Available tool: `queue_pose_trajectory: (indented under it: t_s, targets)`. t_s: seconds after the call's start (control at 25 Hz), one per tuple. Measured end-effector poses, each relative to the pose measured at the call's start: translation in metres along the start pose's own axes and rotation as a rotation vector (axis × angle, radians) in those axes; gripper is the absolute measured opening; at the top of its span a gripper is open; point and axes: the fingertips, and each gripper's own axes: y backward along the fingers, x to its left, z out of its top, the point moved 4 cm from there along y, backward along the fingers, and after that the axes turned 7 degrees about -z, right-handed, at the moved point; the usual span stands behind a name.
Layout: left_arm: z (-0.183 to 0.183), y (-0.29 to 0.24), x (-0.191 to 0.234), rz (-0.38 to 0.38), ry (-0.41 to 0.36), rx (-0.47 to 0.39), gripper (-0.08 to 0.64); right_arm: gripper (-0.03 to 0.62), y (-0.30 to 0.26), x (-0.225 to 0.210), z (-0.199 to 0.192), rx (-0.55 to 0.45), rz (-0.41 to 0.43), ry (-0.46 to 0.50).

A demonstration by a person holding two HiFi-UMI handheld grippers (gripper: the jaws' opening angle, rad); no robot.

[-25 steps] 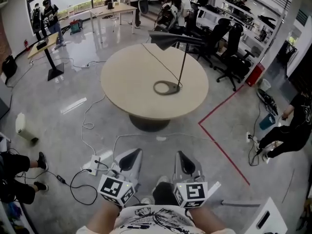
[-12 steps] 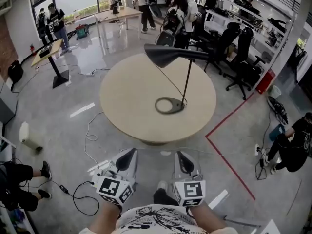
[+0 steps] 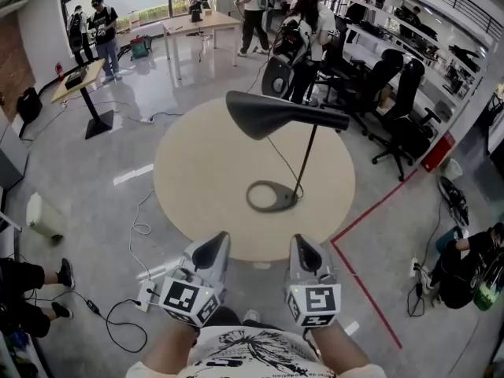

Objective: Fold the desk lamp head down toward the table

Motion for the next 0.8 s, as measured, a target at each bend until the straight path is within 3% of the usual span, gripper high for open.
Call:
queue_pose_trajectory:
  t_s: [0.28,0.52,0.8]
  targets:
    - [0.015,-0.028,0.043,0.026,-0.024,-0.015,0.006,0.009,-0.044,-0.004,0.007,-0.008,0.004,0.008]
    - [0.035,-0.063,0.087,-0.005,-0.033,-0.045,0.006,0.009,-0.081,-0.004,0.013,-0.004,-0.047,-0.008]
    - [0.094,-0.104,0.142,-0.085,-0.083,-0.113,0.006,0.009,-0.128,0.01,0.033,0.016,-0.111,-0.031]
